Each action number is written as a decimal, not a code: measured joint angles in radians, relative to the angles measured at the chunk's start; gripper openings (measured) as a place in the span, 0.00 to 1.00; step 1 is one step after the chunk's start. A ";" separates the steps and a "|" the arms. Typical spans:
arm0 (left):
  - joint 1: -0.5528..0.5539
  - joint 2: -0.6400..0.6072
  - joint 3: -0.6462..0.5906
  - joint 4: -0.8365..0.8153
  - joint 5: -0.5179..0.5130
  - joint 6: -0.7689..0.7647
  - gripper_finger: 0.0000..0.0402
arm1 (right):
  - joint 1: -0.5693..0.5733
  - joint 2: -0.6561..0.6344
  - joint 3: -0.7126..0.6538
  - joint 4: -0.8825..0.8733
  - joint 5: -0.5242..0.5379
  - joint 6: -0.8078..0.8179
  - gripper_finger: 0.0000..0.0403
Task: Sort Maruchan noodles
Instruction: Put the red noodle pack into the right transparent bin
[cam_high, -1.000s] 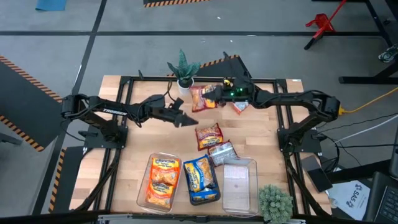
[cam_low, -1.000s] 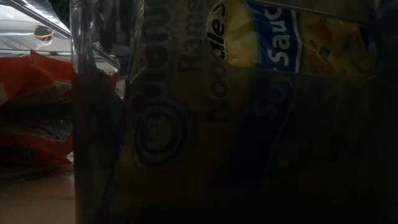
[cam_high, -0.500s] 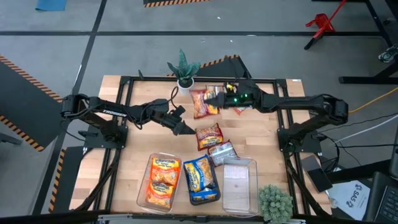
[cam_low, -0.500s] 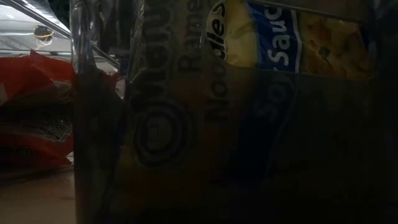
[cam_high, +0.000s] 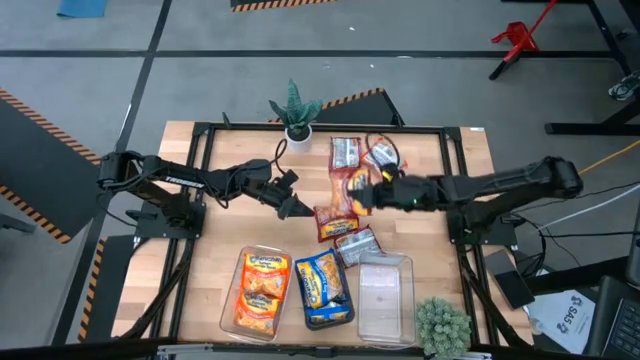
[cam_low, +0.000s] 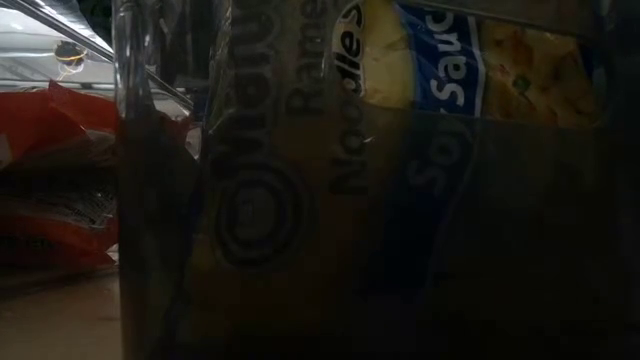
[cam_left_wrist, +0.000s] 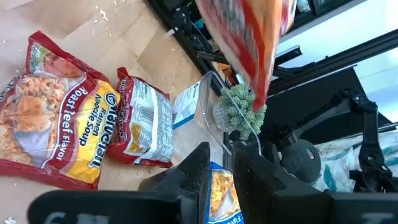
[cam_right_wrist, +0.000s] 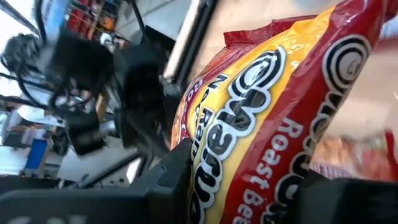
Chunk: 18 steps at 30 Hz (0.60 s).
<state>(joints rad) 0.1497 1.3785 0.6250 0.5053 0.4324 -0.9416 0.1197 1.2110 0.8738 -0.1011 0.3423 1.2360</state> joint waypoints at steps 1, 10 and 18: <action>0.000 0.000 0.000 0.000 0.001 0.002 0.15 | 0.028 0.000 0.000 -0.011 0.015 0.013 0.28; -0.033 0.000 0.000 0.003 0.003 0.002 0.15 | 0.354 0.005 0.000 -0.032 0.263 0.231 0.28; -0.084 0.000 0.000 0.004 -0.019 0.001 0.15 | 0.644 0.067 0.000 -0.033 0.515 0.498 0.28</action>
<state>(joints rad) 0.0657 1.3785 0.6247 0.5091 0.4135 -0.9401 0.7641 1.2778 0.8742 -0.1337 0.8570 1.7342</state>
